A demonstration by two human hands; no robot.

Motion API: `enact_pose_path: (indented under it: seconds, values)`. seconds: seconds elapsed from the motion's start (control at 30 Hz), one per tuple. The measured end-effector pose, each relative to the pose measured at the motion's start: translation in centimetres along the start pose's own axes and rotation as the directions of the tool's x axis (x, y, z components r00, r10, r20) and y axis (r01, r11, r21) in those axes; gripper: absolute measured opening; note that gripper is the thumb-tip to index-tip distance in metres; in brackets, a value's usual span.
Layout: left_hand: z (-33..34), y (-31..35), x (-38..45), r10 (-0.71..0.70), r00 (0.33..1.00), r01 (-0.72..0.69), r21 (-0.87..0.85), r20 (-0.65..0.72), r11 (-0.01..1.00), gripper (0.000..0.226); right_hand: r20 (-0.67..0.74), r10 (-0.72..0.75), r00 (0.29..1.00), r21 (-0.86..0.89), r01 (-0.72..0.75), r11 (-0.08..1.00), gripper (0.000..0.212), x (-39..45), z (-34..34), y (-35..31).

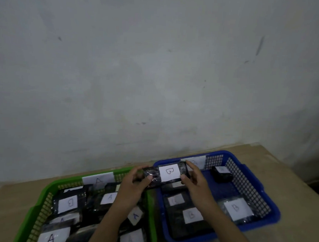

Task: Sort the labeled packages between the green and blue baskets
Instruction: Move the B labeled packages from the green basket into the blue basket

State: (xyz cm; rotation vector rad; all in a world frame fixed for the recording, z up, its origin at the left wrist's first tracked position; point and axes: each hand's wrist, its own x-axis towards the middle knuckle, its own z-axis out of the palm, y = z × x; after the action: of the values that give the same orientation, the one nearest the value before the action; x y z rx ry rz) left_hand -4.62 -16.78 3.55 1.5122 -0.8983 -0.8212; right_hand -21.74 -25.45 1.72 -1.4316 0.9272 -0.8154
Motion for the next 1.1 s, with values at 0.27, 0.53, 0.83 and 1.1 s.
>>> enact_pose_path:
  seconds: [0.27,0.53,0.83,1.1]
  values:
    - [7.5,-1.2,0.4,-0.012,0.997,0.001,0.148,0.073,0.989,0.024,-0.191,-0.002,0.982,-0.303,-0.057,0.951,0.043,-1.0,-8.5,2.3]
    - [14.3,-3.8,2.2,-0.066,0.992,0.036,0.257,0.111,0.966,0.024,-0.28,-0.118,0.953,-0.827,-0.177,0.534,0.053,-0.5,-18.0,5.9]
    - [20.8,-7.7,6.6,-0.255,0.96,0.18,0.439,0.118,0.88,0.02,-0.249,0.054,0.967,-0.834,-0.243,0.496,0.059,1.2,-21.0,9.4]
    - [22.9,-9.3,7.9,-0.341,0.926,0.17,0.624,0.164,0.763,0.03,-0.209,0.004,0.978,-0.899,-0.194,0.392,0.062,1.2,-20.9,9.9]
